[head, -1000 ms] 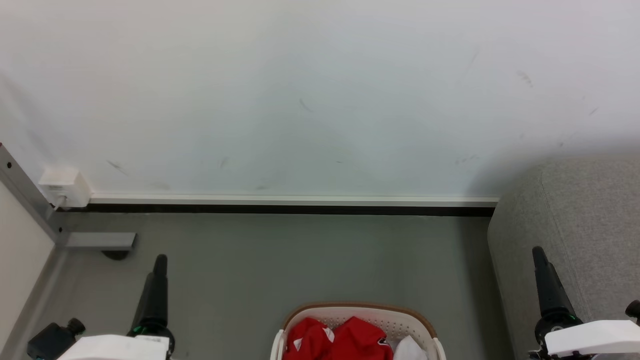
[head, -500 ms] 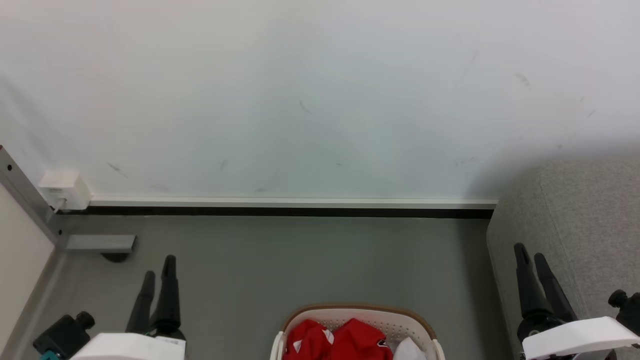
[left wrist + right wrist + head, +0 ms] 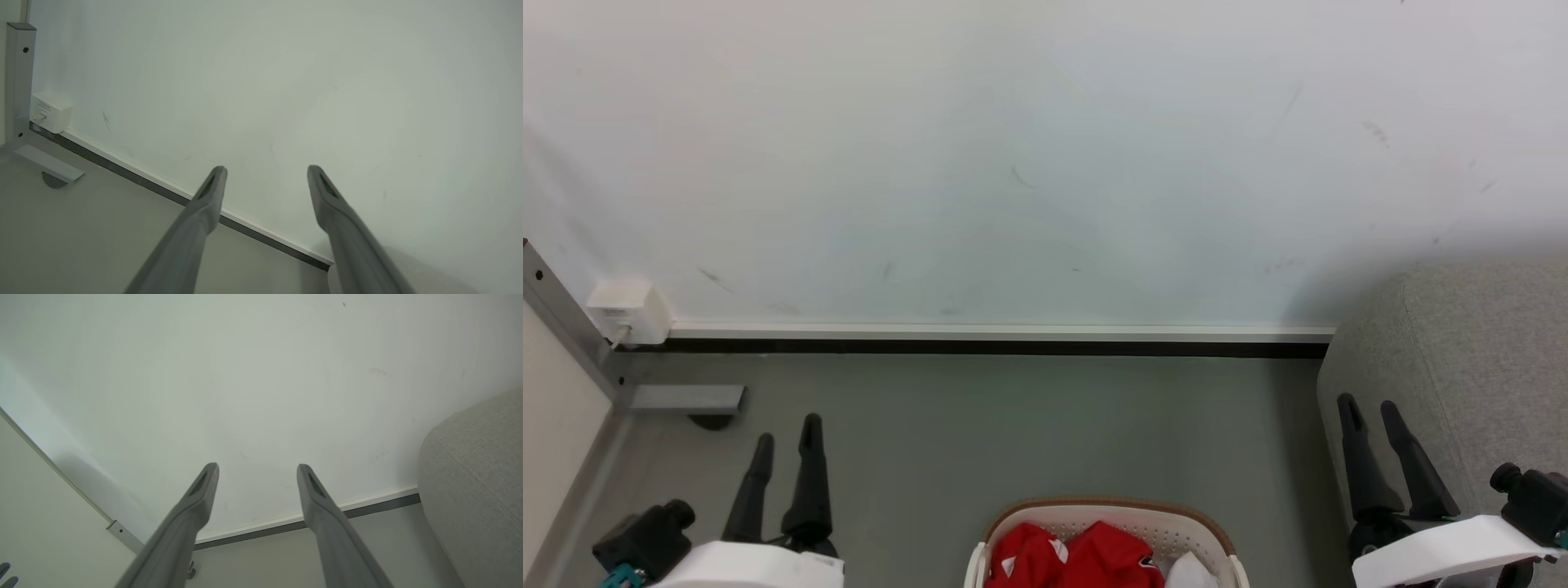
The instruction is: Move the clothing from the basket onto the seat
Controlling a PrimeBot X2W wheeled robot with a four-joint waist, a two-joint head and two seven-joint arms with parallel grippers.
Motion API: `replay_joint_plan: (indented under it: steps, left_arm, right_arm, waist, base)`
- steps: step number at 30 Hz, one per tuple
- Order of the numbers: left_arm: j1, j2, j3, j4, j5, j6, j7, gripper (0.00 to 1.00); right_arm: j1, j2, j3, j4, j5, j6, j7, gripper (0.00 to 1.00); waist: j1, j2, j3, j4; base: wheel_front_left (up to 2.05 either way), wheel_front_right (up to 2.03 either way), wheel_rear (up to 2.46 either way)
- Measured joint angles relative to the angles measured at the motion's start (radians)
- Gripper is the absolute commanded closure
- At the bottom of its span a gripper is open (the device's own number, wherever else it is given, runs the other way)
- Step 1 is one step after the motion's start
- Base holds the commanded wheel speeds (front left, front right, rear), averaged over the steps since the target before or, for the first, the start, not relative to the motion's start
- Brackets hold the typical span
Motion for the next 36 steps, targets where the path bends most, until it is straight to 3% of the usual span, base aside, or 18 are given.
replay_joint_plan:
  steps: [36]
  left_arm:
    - [0.014, 0.014, -0.037, -0.019, 0.363, 0.026, -0.086, 0.0]
  right_arm:
    - [-0.033, 0.0, 0.048, 0.079, -0.317, 0.0, -0.088, 0.0]
  waist:
    - [0.0, 0.0, -0.005, -0.009]
  base:
    - [0.0, 0.0, 0.0]
